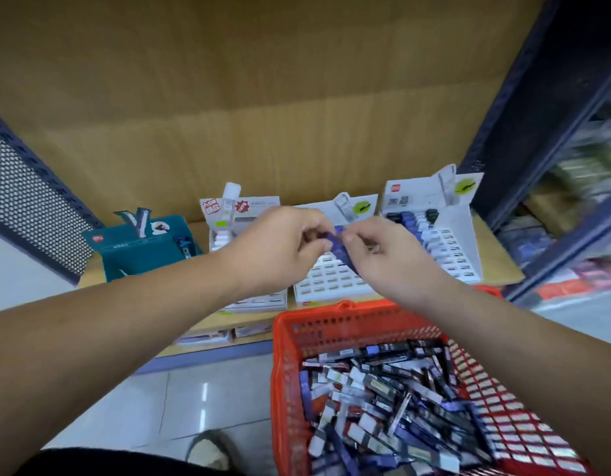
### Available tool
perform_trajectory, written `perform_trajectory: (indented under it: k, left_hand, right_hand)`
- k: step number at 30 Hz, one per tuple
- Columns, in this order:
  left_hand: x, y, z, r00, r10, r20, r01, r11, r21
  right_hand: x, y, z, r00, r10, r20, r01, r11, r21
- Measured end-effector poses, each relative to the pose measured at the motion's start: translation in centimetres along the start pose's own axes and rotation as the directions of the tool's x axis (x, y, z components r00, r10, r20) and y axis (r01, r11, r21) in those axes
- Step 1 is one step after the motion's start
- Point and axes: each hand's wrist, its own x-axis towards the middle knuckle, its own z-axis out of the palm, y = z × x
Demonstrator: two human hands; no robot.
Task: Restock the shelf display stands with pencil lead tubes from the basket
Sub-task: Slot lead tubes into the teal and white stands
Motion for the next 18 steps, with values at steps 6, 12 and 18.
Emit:
perform_trajectory:
  k: [6, 12, 18]
  left_hand:
    - [4.5, 5.1, 6.4, 0.998, -0.003, 0.063, 0.019, 0.968, -0.251]
    - [6.7, 4.5, 12.3, 0.971, -0.104, 0.214, 0.151, 0.965, -0.216]
    - [8.2, 2.7, 14.5, 0.977, -0.135, 0.164, 0.143, 0.989, -0.042]
  right_hand:
    - [-3.7, 4.9, -5.9, 0.991, 0.048, -0.122, -0.069, 0.984, -0.166]
    - [-3.4, 11.5, -11.2, 0.918, 0.279, -0.282, -0.271, 0.96, 0.068]
    - [1.6, 16.2, -12.6, 0.854, 0.338, -0.395, -0.295, 0.941, 0.169]
